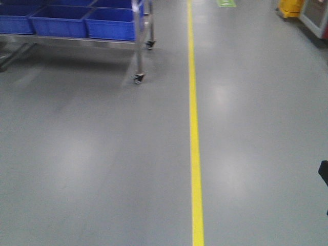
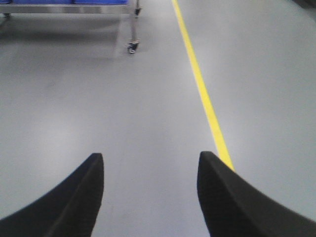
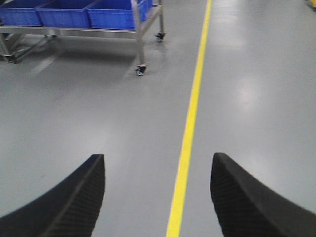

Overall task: Move and align brake pads A on conveyor
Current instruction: 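Drive along the yellow floor line toward the steel table, then turn and stop at the steel table with two brake pads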

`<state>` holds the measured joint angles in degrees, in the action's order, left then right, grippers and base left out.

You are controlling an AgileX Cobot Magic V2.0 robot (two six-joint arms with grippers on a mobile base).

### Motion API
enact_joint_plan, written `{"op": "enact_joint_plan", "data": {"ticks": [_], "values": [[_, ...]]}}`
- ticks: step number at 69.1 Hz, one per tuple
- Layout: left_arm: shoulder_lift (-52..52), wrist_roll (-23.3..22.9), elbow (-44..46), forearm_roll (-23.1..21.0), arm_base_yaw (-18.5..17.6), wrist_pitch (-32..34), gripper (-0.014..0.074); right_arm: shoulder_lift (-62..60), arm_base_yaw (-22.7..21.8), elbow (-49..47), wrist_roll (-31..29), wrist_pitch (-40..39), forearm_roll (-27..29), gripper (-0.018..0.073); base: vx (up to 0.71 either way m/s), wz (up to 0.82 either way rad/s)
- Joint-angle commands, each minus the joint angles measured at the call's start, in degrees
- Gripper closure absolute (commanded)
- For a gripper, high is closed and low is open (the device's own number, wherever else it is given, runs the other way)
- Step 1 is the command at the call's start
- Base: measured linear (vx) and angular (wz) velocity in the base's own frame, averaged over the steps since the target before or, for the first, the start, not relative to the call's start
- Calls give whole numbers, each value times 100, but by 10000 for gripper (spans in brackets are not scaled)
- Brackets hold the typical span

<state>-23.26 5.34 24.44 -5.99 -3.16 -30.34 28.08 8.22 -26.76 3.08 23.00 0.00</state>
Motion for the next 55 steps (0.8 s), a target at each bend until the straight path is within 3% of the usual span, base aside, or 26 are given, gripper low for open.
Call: {"op": "enact_joint_plan", "data": {"ticks": [1,16,55], "values": [[-33,-23,149,-63,-19,365,200,62,-13,-153,1,-401,0,109,43,45],[-33,-23,149,-63,-19,365,200,62,-13,-153,1,-401,0,109,39,69],[-33,-23,149,-63,-19,365,200,62,-13,-153,1,-401,0,109,26,100]]}}
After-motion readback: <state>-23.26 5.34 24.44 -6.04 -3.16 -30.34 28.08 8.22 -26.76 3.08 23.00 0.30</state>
